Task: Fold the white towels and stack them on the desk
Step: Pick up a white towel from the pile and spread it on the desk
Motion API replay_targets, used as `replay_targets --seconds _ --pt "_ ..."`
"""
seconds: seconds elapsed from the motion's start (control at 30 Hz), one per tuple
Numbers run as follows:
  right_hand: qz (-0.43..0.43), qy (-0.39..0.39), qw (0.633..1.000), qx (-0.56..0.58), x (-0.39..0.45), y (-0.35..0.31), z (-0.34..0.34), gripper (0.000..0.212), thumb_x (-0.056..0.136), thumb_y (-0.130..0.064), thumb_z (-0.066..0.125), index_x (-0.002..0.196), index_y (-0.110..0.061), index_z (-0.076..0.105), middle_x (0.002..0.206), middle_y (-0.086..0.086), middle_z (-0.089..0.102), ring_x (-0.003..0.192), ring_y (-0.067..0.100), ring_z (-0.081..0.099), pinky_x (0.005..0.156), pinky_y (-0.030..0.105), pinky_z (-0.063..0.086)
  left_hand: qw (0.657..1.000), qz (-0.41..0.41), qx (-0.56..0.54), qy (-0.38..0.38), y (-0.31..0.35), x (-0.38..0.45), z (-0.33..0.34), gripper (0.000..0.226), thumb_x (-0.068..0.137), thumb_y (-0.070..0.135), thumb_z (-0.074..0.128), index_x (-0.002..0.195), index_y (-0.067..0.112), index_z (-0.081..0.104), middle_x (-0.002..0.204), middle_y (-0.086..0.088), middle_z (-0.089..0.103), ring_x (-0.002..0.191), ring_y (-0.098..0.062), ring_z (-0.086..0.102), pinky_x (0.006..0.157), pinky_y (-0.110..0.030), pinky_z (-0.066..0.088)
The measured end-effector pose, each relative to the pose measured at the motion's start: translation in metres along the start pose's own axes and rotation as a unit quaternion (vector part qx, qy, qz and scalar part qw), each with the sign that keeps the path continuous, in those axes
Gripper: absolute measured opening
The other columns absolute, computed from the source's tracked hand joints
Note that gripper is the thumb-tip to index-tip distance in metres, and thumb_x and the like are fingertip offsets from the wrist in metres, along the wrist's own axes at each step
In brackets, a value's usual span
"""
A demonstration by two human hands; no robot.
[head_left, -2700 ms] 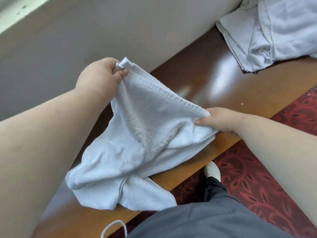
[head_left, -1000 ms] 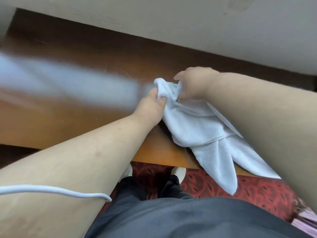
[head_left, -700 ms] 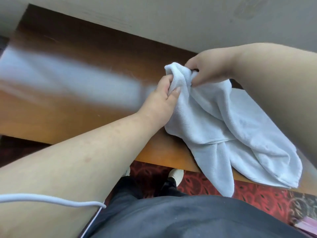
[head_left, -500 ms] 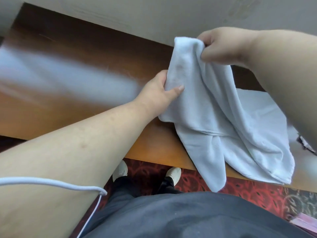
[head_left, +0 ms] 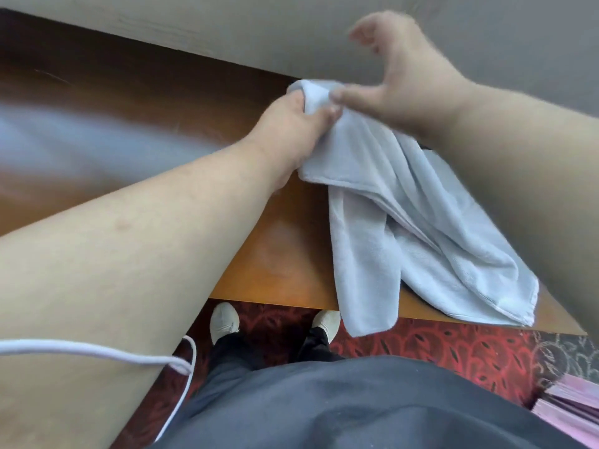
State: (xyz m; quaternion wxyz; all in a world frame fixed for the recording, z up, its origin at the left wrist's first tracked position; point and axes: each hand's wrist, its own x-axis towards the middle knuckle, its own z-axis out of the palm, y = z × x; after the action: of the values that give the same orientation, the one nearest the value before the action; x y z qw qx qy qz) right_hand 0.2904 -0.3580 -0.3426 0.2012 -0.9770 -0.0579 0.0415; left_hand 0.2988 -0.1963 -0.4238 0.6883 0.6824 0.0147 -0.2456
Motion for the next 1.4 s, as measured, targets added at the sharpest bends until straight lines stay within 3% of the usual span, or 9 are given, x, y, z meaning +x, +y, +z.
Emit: replay_targets --seconds 0.13,0.23,0.37,0.63,0.77,0.97,1.07,1.2,1.4 --pt "0.008 -0.089 0.996 0.030 -0.020 -0.012 0.024 0.111 0.069 -0.047 0.083 0.157 -0.016 0.021 0.158 0.003 0.033 0.144 0.016 0.032 0.114 0.020 0.025 1.000 0.015 0.000 0.007 0.029 0.001 0.005 0.023 0.093 0.032 0.062 0.109 0.016 0.067 0.104 -0.008 0.074 0.096 -0.025 0.071 0.084 -0.049 0.057" --pt "0.074 0.006 0.994 0.086 -0.021 -0.007 0.024 0.075 0.083 -0.029 0.071 0.149 -0.023 0.037 0.139 -0.007 0.055 0.123 0.007 0.051 0.084 -0.002 0.029 0.994 -0.003 -0.091 -0.054 0.039 -0.008 0.010 0.032 0.095 0.032 0.058 0.111 0.007 0.068 0.110 -0.017 0.072 0.099 -0.032 0.070 0.085 -0.054 0.056" --pt "0.124 0.006 0.976 0.180 -0.024 -0.002 0.020 0.026 0.090 -0.027 0.058 0.114 -0.034 0.063 0.096 -0.020 0.070 0.089 -0.010 0.062 0.071 0.003 0.044 0.980 -0.052 -0.180 -0.068 0.032 -0.011 0.010 0.029 0.089 0.034 0.055 0.106 0.017 0.072 0.103 -0.006 0.075 0.091 -0.022 0.072 0.079 -0.042 0.058" --pt "0.192 0.090 0.909 0.358 -0.019 0.006 0.018 0.010 0.095 -0.039 0.054 0.097 -0.041 0.063 0.094 -0.017 0.071 0.092 0.002 0.068 0.081 0.025 0.054 0.988 0.017 0.154 -0.021 -0.015 -0.026 0.036 0.016 0.082 0.042 0.071 0.087 0.031 0.062 0.077 0.016 0.069 0.070 0.003 0.065 0.062 -0.021 0.052" --pt "0.203 0.136 0.883 0.401 -0.015 0.011 0.007 0.015 0.097 -0.042 0.052 0.107 -0.039 0.063 0.099 -0.015 0.071 0.096 0.003 0.068 0.086 0.026 0.055 0.994 0.010 0.107 0.023 0.014 -0.020 0.013 0.013 0.079 0.034 0.064 0.088 0.025 0.061 0.088 -0.006 0.071 0.077 -0.026 0.070 0.066 -0.044 0.058" --pt "0.203 0.137 0.904 0.351 -0.001 0.007 -0.007 0.011 0.095 -0.049 0.049 0.095 -0.053 0.059 0.088 -0.030 0.065 0.084 -0.009 0.061 0.076 0.017 0.047 0.981 -0.120 0.031 0.147 0.037 0.006 -0.075 0.015 0.084 0.016 0.054 0.093 0.021 0.065 0.077 0.001 0.070 0.061 -0.015 0.068 0.058 -0.031 0.055" --pt "0.194 0.105 0.919 0.327 0.012 0.001 0.004 0.016 0.095 -0.044 0.049 0.103 -0.053 0.059 0.093 -0.027 0.066 0.086 -0.007 0.061 0.075 0.019 0.046 0.958 -0.198 0.060 0.197 0.016 0.019 -0.107 0.017 0.090 0.016 0.053 0.099 0.016 0.067 0.095 -0.003 0.073 0.076 -0.018 0.071 0.070 -0.036 0.060" --pt "0.197 0.078 0.931 0.298 0.027 -0.008 0.027 0.027 0.098 -0.039 0.051 0.124 -0.037 0.059 0.105 -0.017 0.065 0.099 0.006 0.061 0.084 0.026 0.048 0.939 -0.271 0.160 0.141 -0.030 0.011 -0.134 0.041 0.095 0.045 0.056 0.122 0.015 0.061 0.119 -0.005 0.067 0.106 -0.027 0.065 0.092 -0.043 0.054" --pt "0.227 0.081 0.915 0.324 0.031 -0.020 0.050 0.015 0.098 -0.039 0.054 0.112 -0.037 0.058 0.101 -0.015 0.066 0.092 0.003 0.063 0.071 0.020 0.047 0.932 -0.284 0.215 0.071 -0.093 -0.036 -0.121 0.048 0.078 0.051 0.076 0.111 0.019 0.066 0.104 0.000 0.070 0.095 -0.021 0.063 0.074 -0.029 0.045"
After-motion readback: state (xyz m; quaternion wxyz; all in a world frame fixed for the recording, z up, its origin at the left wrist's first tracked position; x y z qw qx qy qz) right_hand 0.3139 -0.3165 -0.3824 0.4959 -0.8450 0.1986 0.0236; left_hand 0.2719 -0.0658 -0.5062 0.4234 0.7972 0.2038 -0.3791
